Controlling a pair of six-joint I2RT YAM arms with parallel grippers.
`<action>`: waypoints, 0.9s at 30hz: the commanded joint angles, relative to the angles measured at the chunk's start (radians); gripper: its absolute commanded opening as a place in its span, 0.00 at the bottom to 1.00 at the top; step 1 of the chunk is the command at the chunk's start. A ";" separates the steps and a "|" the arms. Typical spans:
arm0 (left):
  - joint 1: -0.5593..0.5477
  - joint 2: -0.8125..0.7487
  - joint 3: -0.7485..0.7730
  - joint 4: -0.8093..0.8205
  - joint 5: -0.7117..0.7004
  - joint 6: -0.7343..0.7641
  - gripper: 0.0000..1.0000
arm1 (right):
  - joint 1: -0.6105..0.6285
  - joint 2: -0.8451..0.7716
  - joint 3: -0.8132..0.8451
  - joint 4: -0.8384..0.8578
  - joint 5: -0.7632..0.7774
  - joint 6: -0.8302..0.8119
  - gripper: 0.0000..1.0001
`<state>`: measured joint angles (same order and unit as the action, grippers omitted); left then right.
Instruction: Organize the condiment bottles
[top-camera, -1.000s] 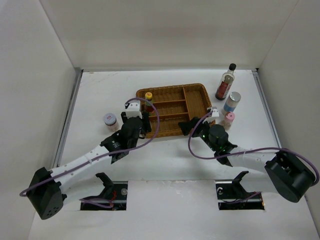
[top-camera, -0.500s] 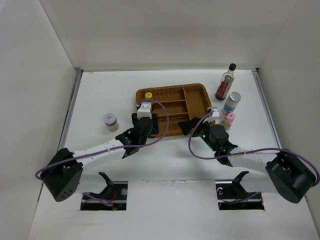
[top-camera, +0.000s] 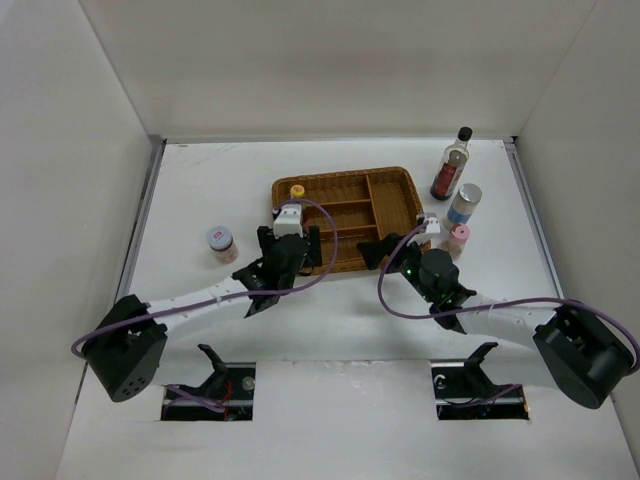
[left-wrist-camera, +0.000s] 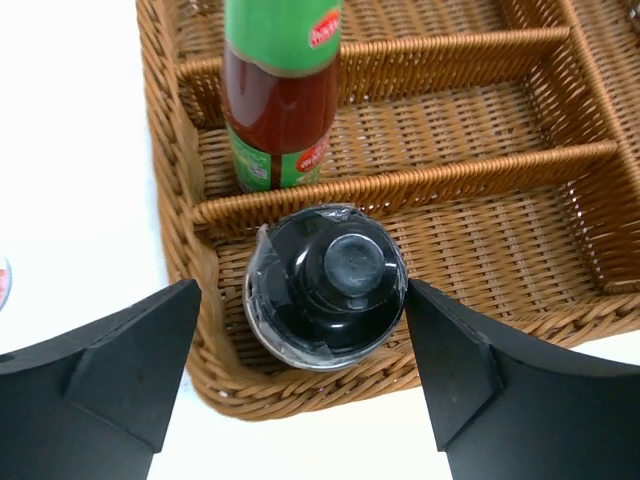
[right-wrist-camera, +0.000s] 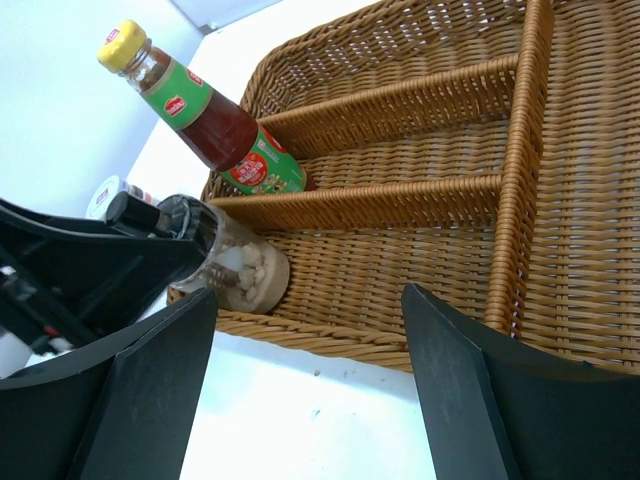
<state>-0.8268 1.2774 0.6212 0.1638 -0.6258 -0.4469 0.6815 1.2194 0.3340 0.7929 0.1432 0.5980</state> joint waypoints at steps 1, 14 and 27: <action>-0.001 -0.113 0.005 -0.012 -0.057 -0.009 0.84 | -0.007 -0.015 0.007 0.039 0.016 -0.003 0.81; 0.362 -0.435 -0.129 -0.199 -0.147 -0.093 0.88 | 0.022 -0.185 -0.029 0.031 0.047 -0.021 0.30; 0.545 -0.152 -0.135 0.015 -0.068 -0.046 0.87 | 0.059 -0.265 -0.070 0.078 0.096 -0.053 0.85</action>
<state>-0.2996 1.1080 0.4904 0.0570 -0.7071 -0.5140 0.7162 1.0027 0.2768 0.7937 0.2115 0.5686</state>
